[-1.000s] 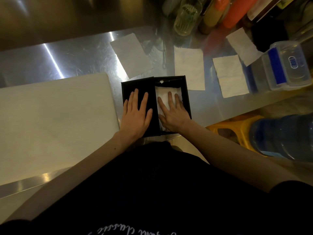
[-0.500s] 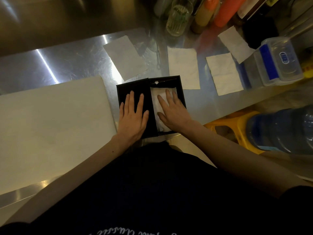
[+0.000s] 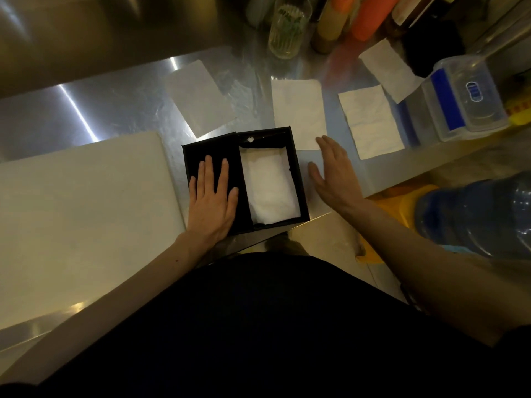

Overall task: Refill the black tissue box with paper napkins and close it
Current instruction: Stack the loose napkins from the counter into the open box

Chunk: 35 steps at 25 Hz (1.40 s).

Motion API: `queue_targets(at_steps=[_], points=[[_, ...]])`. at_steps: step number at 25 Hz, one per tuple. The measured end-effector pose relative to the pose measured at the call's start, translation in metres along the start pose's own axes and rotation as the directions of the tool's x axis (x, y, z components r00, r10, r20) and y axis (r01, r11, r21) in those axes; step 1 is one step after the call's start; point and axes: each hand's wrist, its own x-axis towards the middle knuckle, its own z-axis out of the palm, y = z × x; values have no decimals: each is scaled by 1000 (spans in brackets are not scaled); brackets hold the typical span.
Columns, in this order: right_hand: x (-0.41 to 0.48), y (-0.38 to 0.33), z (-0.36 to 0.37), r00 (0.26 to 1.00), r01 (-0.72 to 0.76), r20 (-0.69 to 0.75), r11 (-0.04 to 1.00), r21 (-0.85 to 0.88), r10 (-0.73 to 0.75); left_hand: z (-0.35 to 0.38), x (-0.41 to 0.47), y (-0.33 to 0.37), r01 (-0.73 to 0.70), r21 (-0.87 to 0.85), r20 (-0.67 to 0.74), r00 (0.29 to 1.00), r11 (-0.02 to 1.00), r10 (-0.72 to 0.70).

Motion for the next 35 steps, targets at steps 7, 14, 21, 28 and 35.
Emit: queue_targets(at_steps=[7,14,21,28,35], points=[[47,79,-30,989,-144,-21,988,-50,143,1,-3,6,65,-74,-10,998,995,-66],[90,125,-40,925,-366,-86,929,58,370,6,-7,17,127,-100,-13,992,987,-129],[114,145,-40,908,-412,-87,911,-12,410,-2,-1,19,102,17,12,995,995,-102],[115,154,-38,887,-457,-104,888,-48,451,2,-1,28,161,21,8,987,987,-161],[111,157,-34,866,-482,-133,876,35,482,3,-2,30,176,15,-10,984,984,-176]])
